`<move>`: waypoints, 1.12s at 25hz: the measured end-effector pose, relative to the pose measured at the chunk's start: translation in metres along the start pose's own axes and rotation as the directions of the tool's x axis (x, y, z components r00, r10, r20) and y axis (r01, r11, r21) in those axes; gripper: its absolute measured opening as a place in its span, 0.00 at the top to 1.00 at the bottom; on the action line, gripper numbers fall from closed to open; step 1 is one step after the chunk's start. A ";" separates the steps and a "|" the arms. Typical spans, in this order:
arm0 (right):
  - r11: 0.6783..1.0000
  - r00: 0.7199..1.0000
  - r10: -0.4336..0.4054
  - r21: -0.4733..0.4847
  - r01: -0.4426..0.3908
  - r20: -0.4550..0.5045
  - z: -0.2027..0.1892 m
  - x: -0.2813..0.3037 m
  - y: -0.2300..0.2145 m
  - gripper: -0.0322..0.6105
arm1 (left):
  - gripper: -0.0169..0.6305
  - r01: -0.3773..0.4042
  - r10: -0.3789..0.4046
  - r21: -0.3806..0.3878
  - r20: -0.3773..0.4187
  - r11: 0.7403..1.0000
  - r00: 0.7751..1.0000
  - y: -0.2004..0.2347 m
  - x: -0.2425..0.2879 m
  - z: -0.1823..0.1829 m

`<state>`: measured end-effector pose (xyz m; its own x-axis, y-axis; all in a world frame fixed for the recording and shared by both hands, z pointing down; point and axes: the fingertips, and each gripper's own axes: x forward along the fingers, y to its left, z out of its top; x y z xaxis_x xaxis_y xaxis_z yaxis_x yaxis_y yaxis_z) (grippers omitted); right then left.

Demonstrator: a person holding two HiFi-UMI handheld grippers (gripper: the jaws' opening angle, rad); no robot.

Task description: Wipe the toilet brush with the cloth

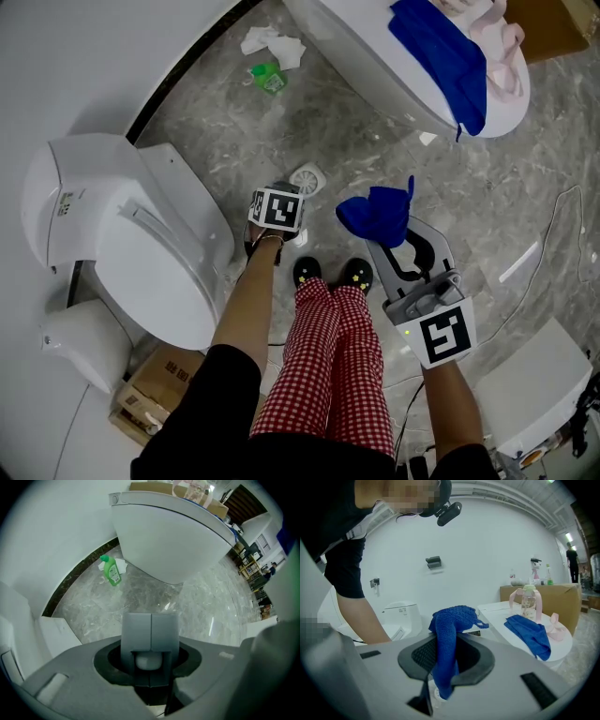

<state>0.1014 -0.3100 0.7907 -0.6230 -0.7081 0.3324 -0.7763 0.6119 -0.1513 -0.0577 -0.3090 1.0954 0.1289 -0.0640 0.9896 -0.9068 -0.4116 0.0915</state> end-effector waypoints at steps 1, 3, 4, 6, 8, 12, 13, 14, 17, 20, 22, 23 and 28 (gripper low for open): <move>1.000 1.000 -0.003 0.001 0.003 -0.003 0.000 -0.001 0.000 0.82 | 0.72 -0.001 0.001 0.002 0.002 1.000 1.000 0.001 -0.002 -0.001; 1.000 1.000 -0.008 0.002 0.008 -0.002 0.000 -0.003 -0.001 0.82 | 0.72 -0.003 0.003 0.022 0.007 1.000 1.000 0.001 -0.006 -0.004; 1.000 1.000 -0.010 0.002 0.010 0.001 0.001 -0.004 0.000 0.83 | 0.72 -0.003 0.003 0.035 0.010 0.999 1.000 0.001 -0.008 -0.005; 1.000 1.000 -0.010 0.004 0.010 0.003 0.003 -0.005 0.002 0.82 | 0.72 -0.001 0.000 0.049 0.015 0.999 1.000 0.001 -0.014 -0.008; 1.000 1.000 -0.009 0.008 0.009 0.010 0.006 -0.005 0.006 0.82 | 0.72 0.003 -0.004 0.048 0.020 0.999 1.000 0.002 -0.021 -0.010; 1.000 1.000 -0.001 0.004 0.001 0.028 0.016 -0.007 0.013 0.82 | 0.72 0.004 -0.007 0.062 0.037 0.998 0.999 0.004 -0.040 -0.011; 1.000 1.000 0.001 0.002 -0.001 0.031 0.018 -0.008 0.015 0.82 | 0.72 -0.001 -0.002 0.058 0.052 0.998 0.999 0.006 -0.046 -0.011; 1.000 0.999 0.002 0.001 -0.002 0.034 0.020 -0.008 0.017 0.82 | 0.72 -0.001 -0.002 0.043 0.069 0.999 0.998 0.008 -0.051 -0.011; 1.000 0.999 0.004 0.000 -0.004 0.045 0.028 -0.011 0.024 0.82 | 0.72 0.032 -0.029 -0.029 0.102 0.999 0.994 0.011 -0.066 -0.020; 1.000 0.998 0.008 -0.001 -0.008 0.062 0.036 -0.014 0.031 0.82 | 0.72 0.041 -0.037 -0.032 0.117 0.999 0.992 0.013 -0.080 -0.030; 1.000 0.998 0.015 -0.009 -0.014 0.069 0.042 -0.016 0.038 0.82 | 0.72 0.046 -0.041 -0.038 0.130 0.998 0.991 0.016 -0.090 -0.039; 1.000 0.997 0.018 -0.012 -0.017 0.070 0.044 -0.018 0.042 0.83 | 0.72 0.053 -0.046 -0.049 0.141 0.997 0.989 0.017 -0.095 -0.044; 0.999 0.997 0.036 -0.031 -0.033 0.075 0.053 -0.027 0.059 0.82 | 0.72 0.125 -0.096 -0.116 0.228 0.985 0.969 0.013 -0.123 -0.065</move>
<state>0.0672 -0.2736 0.7233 -0.6556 -0.7102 0.2564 -0.7518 0.6457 -0.1338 -0.1111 -0.2478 0.9822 0.3038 -0.2299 0.9246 -0.9240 -0.3077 0.2271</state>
